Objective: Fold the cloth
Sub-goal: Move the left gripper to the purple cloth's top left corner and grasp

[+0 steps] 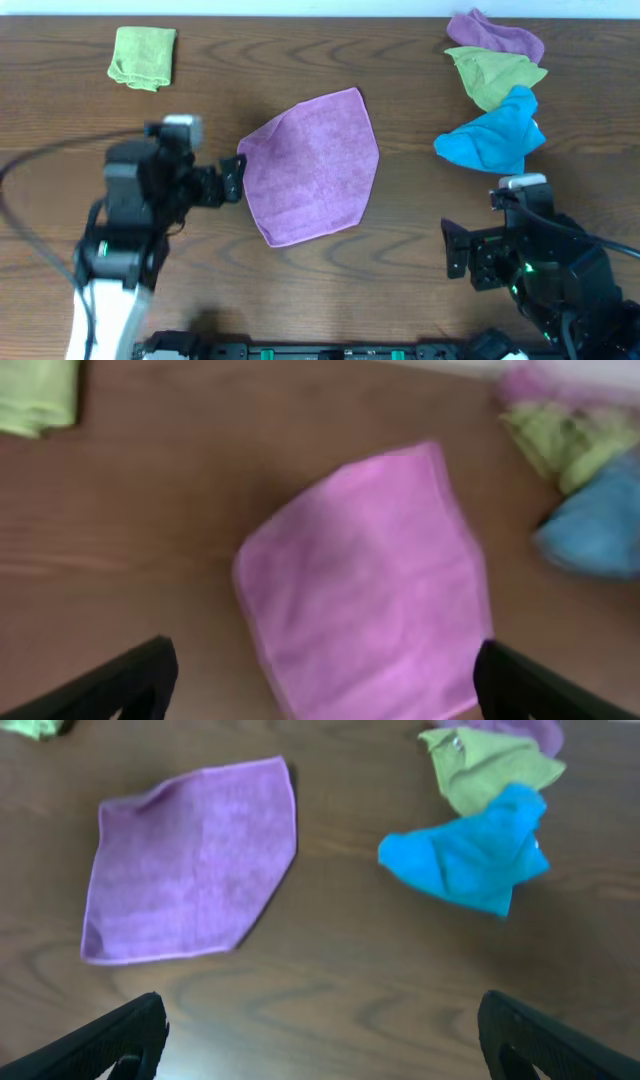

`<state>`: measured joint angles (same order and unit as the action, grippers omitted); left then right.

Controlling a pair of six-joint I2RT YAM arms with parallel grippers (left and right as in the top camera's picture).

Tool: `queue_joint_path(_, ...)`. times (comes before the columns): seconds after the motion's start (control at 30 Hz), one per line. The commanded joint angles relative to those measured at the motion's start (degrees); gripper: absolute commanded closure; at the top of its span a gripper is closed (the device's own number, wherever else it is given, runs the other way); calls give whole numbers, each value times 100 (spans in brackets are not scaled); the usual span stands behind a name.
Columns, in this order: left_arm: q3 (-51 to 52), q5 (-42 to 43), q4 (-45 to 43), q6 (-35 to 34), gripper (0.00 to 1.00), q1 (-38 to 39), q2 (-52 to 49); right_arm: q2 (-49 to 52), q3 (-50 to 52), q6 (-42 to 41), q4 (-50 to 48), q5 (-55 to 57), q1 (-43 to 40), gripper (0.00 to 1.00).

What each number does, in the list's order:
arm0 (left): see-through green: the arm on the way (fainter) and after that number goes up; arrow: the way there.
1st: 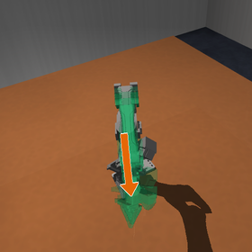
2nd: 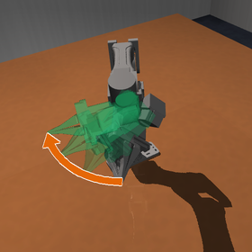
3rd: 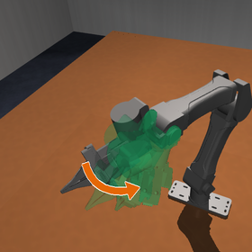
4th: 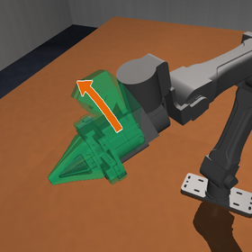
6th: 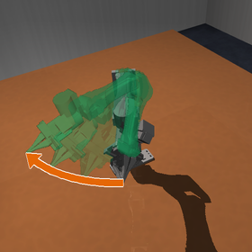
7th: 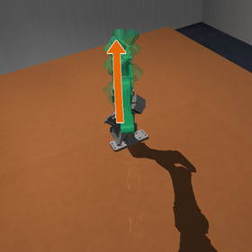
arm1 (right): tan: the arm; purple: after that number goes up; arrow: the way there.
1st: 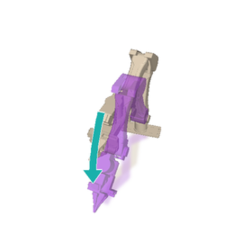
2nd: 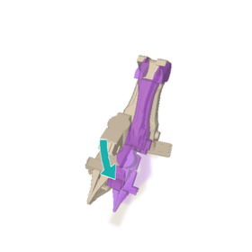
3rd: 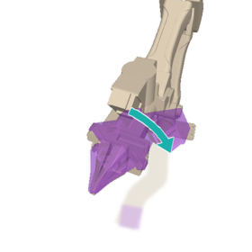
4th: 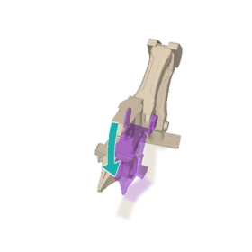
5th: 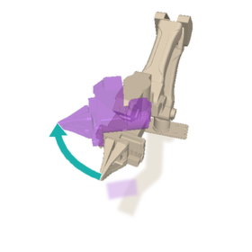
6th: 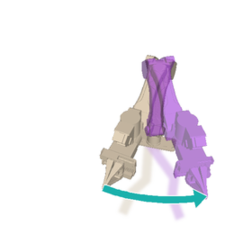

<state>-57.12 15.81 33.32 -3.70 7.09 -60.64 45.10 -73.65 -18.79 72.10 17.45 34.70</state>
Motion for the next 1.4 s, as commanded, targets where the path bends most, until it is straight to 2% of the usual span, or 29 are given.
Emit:
queue_joint_path(0.0,-846,-1519,262,839,4,498,-914,-13,-9,44,-127,227,-68,1)
queue_joint_path(0.1,-1309,-2441,289,1058,4,885,-1827,0,0,42,-267,229,-179,1)
queue_joint_path(0.17,-1451,-2704,304,1145,4,1021,-2345,26,11,39,-293,275,-258,1)
queue_joint_path(0.2,-1478,-2739,299,1145,0,1071,-2610,39,31,37,-297,299,-293,1)
queue_joint_path(0.27,-1478,-2739,310,1141,29,1145,-3014,66,72,37,-297,334,-361,1)
queue_joint_path(0.3,-1478,-2739,341,1139,50,1180,-3185,87,103,37,-313,337,-400,1)
queue_joint_path(0.33,-1478,-2734,365,1106,81,1215,-3418,109,138,37,-345,334,-442,1)
queue_joint_path(0.37,-1478,-2730,439,997,90,1224,-3574,136,162,37,-387,334,-479,1)
queue_joint_path(0.4,-1478,-2549,579,767,94,1228,-3687,166,170,39,-426,334,-507,1)
queue_joint_path(0.53,-1478,-1558,468,632,94,1255,-3773,278,175,39,-485,334,-540,1)
queue_joint_path(0.67,-1467,-2022,-227,743,95,1338,-4046,435,177,37,-487,310,-542,1)
queue_joint_path(0.7,-1467,-2048,-258,931,95,1362,-4183,487,177,37,-490,310,-542,1)
queue_joint_path(0.87,-1467,-2247,-369,951,95,1504,-4739,660,177,37,-490,310,-542,1)
queue_joint_path(1.03,-1467,-2240,-732,608,94,1390,-5062,734,177,-50,-476,308,-542,1)
queue_joint_path(1.37,-1467,-2243,-1705,612,94,1064,-5189,796,177,-52,-439,221,-542,2)
